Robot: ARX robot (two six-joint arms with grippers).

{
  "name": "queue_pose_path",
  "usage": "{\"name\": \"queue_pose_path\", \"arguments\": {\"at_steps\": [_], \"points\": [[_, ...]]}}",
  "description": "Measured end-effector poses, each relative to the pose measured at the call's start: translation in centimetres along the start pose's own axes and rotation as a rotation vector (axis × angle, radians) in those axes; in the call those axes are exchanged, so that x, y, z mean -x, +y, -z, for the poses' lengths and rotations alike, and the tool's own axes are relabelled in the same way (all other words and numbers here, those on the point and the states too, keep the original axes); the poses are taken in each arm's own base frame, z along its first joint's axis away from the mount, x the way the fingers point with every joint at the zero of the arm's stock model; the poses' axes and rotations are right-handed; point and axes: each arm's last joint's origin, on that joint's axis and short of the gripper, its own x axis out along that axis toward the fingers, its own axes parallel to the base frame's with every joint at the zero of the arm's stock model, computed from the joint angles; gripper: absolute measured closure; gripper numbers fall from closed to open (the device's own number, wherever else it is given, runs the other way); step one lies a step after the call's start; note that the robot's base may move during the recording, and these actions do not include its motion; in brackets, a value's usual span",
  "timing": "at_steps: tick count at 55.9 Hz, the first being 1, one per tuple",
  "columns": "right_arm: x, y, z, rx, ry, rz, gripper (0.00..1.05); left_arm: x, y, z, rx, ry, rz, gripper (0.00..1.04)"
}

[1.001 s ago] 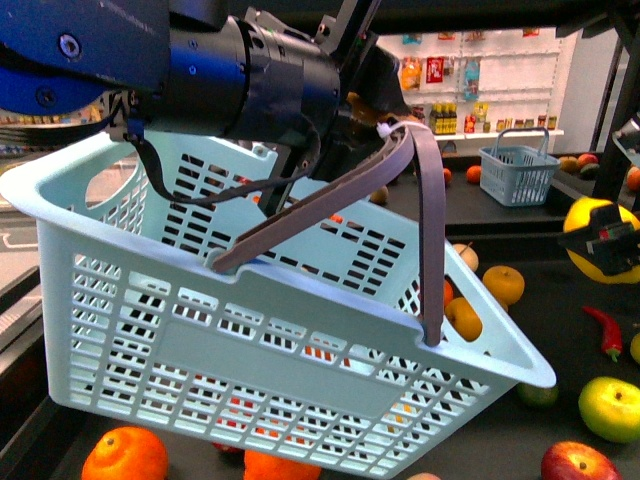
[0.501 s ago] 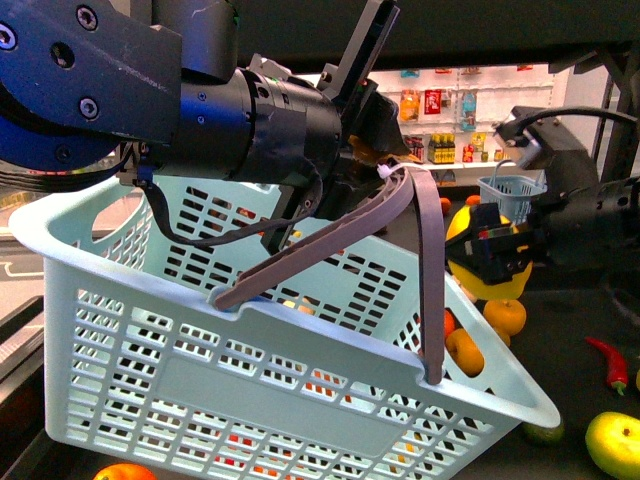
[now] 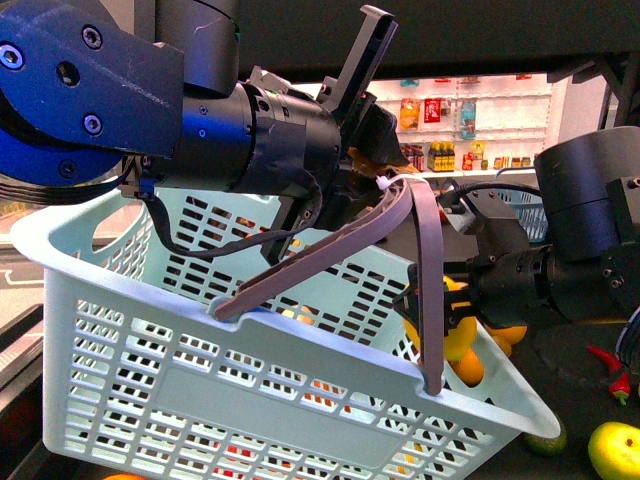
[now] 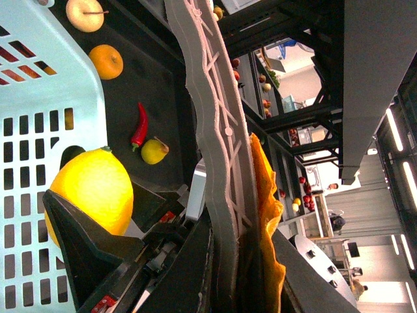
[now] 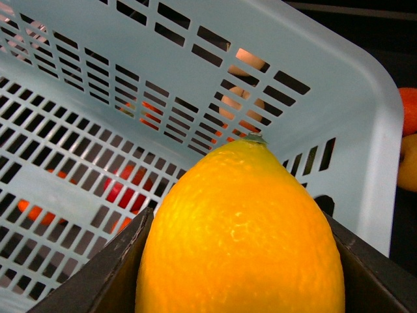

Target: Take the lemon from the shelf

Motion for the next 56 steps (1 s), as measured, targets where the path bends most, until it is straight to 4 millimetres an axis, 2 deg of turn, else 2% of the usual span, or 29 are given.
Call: {"name": "queue_pose_path", "arguments": {"at_steps": [7,13,18,22,28,36,47,56], "points": [[0.6,-0.2,-0.9,-0.026,-0.046,0.011,0.06,0.0,0.0,0.0,0.0,0.002,0.001,0.91],[2.4,-1.1,-2.3,-0.035,-0.105,0.068,0.08,0.0,0.0,0.0,-0.003,-0.002,-0.003,0.91],[5.3,-2.4,-3.8,-0.026,-0.195,0.18,0.07,0.0,0.1,0.0,0.001,-0.006,-0.006,0.91],[8.3,-3.1,-4.9,0.0,-0.275,0.285,0.07,0.0,0.1,0.0,-0.002,-0.005,-0.005,0.91],[12.5,-2.7,-5.1,0.044,-0.364,0.425,0.07,0.0,0.1,0.0,-0.003,-0.003,-0.004,0.91],[16.8,-0.6,-3.0,0.059,-0.396,0.529,0.07,0.0,0.0,0.1,0.0,0.005,0.001,0.91],[22.5,3.8,2.6,-0.002,-0.382,0.651,0.07,0.0,0.0,0.0,0.001,0.001,-0.002,0.91],[26.2,6.8,6.6,-0.024,-0.35,0.734,0.07,0.0,0.0,0.0,-0.002,0.0,-0.002,0.91]]}}
